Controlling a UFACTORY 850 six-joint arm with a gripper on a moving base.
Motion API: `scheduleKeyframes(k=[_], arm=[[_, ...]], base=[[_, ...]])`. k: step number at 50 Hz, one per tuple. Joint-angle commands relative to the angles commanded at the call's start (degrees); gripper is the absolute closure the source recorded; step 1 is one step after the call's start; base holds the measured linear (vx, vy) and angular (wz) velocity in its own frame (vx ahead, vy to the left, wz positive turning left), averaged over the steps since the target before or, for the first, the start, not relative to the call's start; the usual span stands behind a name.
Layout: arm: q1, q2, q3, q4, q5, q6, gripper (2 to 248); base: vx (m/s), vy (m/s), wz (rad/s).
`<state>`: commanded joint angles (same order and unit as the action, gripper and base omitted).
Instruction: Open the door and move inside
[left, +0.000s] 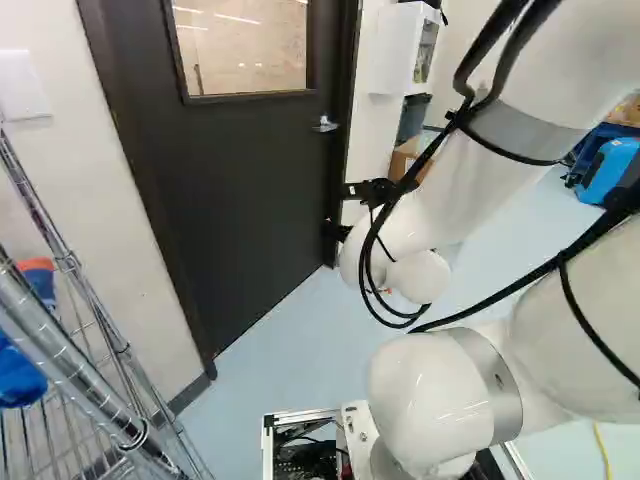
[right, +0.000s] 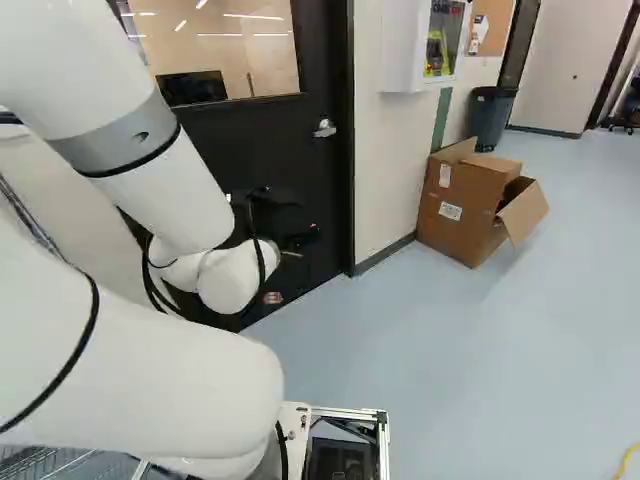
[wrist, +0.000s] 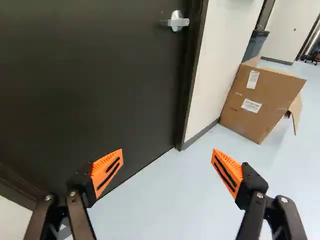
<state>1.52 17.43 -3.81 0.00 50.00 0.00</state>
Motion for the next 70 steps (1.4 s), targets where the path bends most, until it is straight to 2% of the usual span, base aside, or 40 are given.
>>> scheduleKeyframes(k=[28, 70], arm=[[0.0, 0.0, 0.0, 0.0, 0.0, 0.0, 3], [0.0, 0.0, 0.0, 0.0, 0.0, 0.0, 3]], base=[[0.103, -0.04, 0.001], [0.126, -0.074, 0.001]])
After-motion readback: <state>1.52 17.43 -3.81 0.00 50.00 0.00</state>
